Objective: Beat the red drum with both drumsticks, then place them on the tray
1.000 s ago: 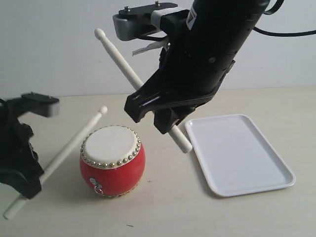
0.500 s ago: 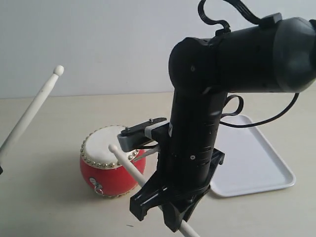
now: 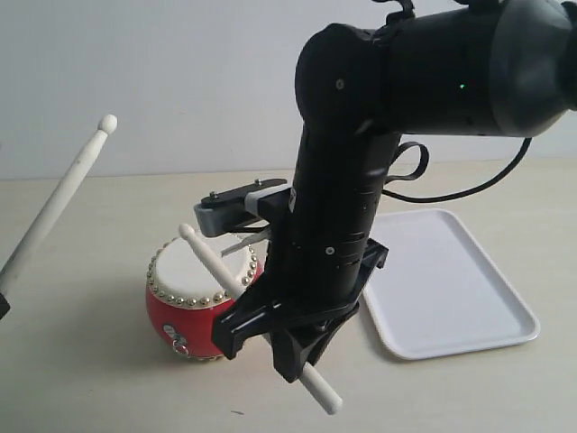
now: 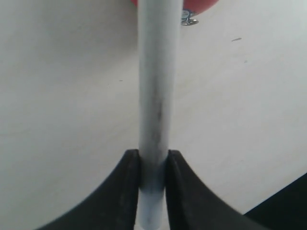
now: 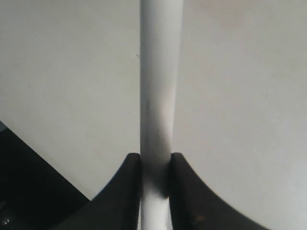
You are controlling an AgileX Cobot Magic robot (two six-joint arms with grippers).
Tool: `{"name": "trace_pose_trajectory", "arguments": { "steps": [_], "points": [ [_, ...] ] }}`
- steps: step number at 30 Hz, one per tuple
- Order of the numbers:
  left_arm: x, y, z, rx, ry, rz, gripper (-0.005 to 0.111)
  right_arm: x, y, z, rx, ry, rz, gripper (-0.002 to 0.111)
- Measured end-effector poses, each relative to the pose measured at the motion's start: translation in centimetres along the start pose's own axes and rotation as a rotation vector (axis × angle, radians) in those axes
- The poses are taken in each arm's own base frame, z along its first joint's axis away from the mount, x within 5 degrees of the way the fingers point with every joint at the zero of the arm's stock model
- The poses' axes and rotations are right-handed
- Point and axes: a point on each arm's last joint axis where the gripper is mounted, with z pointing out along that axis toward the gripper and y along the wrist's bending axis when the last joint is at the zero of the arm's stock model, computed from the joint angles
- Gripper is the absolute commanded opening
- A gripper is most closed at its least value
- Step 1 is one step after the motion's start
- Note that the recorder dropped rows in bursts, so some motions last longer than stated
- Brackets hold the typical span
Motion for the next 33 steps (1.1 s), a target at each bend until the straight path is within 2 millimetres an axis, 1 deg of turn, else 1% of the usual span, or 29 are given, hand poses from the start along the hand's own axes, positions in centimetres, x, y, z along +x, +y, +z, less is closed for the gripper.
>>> {"name": "trace_pose_trajectory", "arguments": {
  "steps": [6, 8, 12, 13, 14, 15, 17, 19, 20, 22, 23, 24, 25, 27, 29, 31, 33],
  "points": [
    [-0.1, 0.0, 0.0, 0.0, -0.01, -0.002, 0.0, -0.1, -0.6, 0.4, 0.054, 0.014, 0.008, 0.0],
    [-0.2, 0.0, 0.0, 0.003, -0.018, -0.004, 0.0, -0.3, -0.9, 1.5, 0.061, 0.046, 0.019, 0.0],
    [-0.3, -0.1, 0.0, 0.01, -0.029, -0.009, 0.0, -0.6, -1.4, 4.9, 0.041, 0.146, 0.058, 0.0],
    [-0.3, -0.1, 0.0, 0.009, -0.03, -0.009, 0.0, -0.7, -1.5, 5.4, 0.036, 0.158, 0.063, 0.0],
    [-0.3, -0.1, 0.0, 0.009, -0.03, -0.009, 0.0, -0.8, -1.5, 5.4, 0.032, 0.155, 0.067, 0.0],
    [-0.3, -0.1, 0.0, 0.011, -0.031, -0.009, 0.0, -0.9, -1.4, 5.0, 0.03, 0.142, 0.065, 0.0],
    [-0.3, -0.1, 0.0, 0.013, -0.031, -0.01, 0.0, -1.3, -0.9, 3.1, 0.031, 0.079, 0.049, 0.0],
    [-0.4, -0.3, 0.1, 0.018, -0.029, -0.002, 0.0, -1.4, -0.3, -0.2, 0.043, -0.03, 0.021, 0.0],
    [-0.4, -0.4, 0.4, 0.026, -0.014, 0.011, 0.0, -1.1, 0.1, -2.3, 0.049, -0.096, 0.006, 0.0],
    [-0.7, -0.8, 1.2, 0.049, 0.036, 0.035, 0.0, -0.4, 0.5, -5.1, 0.065, -0.181, -0.015, 0.0],
    [-0.9, -1.0, 1.9, 0.065, 0.068, 0.047, 0.0, 0.1, 0.5, -6.4, 0.068, -0.215, -0.018, 0.0],
    [-1.1, -1.1, 2.7, 0.079, 0.104, 0.055, 0.0, 0.5, 0.4, -7.2, 0.076, -0.236, -0.017, 0.0],
    [-1.2, -1.2, 3.5, 0.094, 0.144, 0.061, 0.0, 0.9, 0.2, -7.8, 0.085, -0.253, -0.013, 0.0],
    [-1.5, -1.2, 5.0, 0.114, 0.204, 0.062, 0.0, 1.5, -0.6, -8.4, 0.099, -0.262, 0.005, 0.0],
    [-1.7, -0.9, 6.3, 0.121, 0.255, 0.062, 0.0, 2.1, -1.6, -8.3, 0.112, -0.25, 0.033, 0.0],
    [-1.8, -0.7, 7.0, 0.122, 0.282, 0.06, 0.0, 2.5, -2.4, -7.8, 0.121, -0.227, 0.054, 0.0],
    [-1.8, -0.6, 7.3, 0.125, 0.296, 0.058, 0.0, 2.9, -2.9, -7.4, 0.123, -0.205, 0.069, 0.0]
  ]
}}
